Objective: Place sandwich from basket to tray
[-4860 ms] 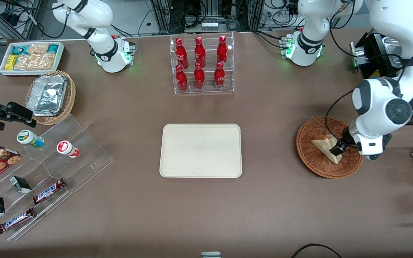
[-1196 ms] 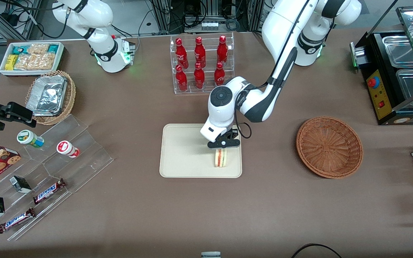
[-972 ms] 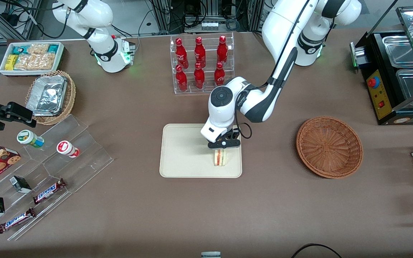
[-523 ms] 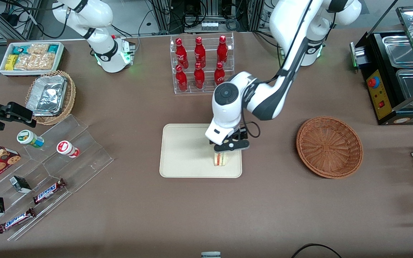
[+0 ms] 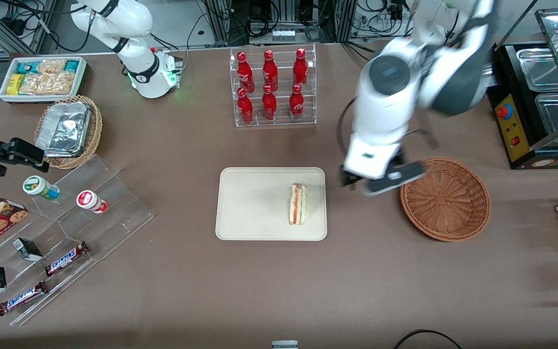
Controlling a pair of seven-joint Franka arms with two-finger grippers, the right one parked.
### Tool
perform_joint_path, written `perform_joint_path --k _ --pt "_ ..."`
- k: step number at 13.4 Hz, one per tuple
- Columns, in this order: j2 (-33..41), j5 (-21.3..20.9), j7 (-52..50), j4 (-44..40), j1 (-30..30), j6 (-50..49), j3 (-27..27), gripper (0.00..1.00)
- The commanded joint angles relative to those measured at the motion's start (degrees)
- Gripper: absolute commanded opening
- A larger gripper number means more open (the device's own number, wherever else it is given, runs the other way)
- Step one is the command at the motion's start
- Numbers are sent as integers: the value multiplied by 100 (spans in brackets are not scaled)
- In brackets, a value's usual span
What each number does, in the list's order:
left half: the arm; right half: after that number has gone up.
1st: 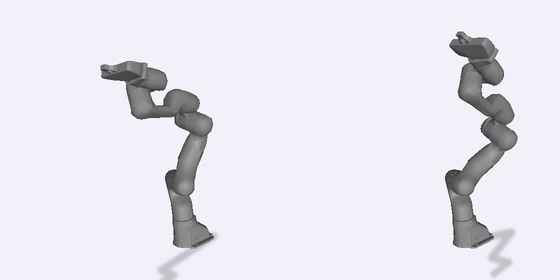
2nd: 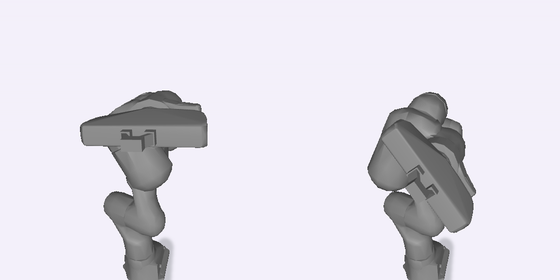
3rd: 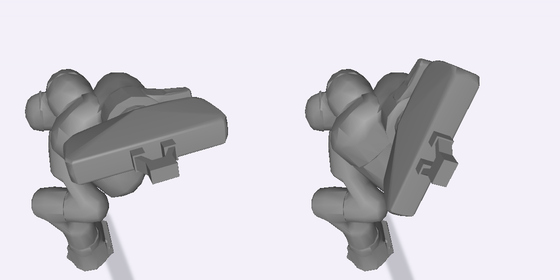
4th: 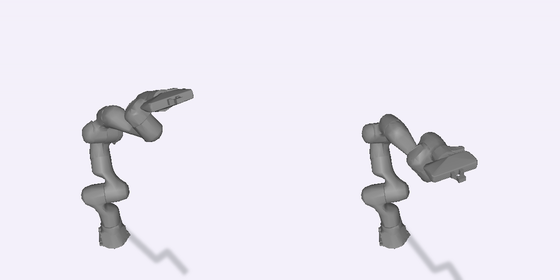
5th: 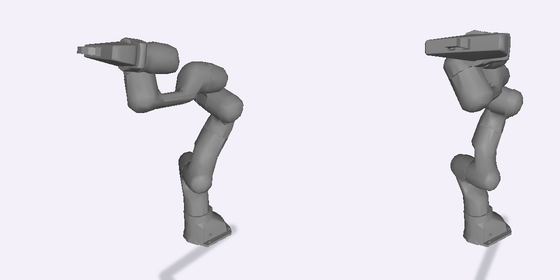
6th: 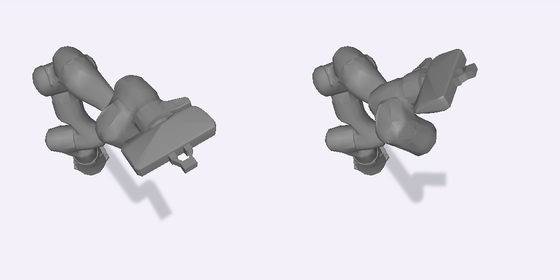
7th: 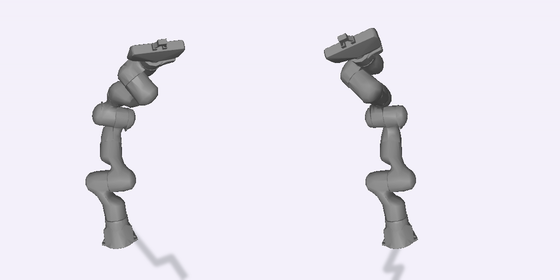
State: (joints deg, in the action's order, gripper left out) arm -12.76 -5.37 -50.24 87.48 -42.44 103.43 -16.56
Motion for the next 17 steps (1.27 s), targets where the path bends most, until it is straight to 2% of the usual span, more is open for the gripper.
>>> perform_joint_path --k 1,3,4,5,7,10,12,13,17 --pt "238 -60 83 155 -36 -129 -321 100" --pt "440 -43 1090 156 164 -515 -550 100" --pt "606 1 1495 156 506 -839 -472 100" --pt "738 36 1795 156 848 -981 -315 100" --pt "1063 97 2332 191 1805 -1227 351 100" --pt "1476 211 3315 321 2458 -1807 504 100" --pt "1775 772 4298 524 3247 -1940 722 100" --pt "1898 844 4573 568 3495 -2106 846 100" --pt "1804 687 4435 341 3638 -2240 1364 100"
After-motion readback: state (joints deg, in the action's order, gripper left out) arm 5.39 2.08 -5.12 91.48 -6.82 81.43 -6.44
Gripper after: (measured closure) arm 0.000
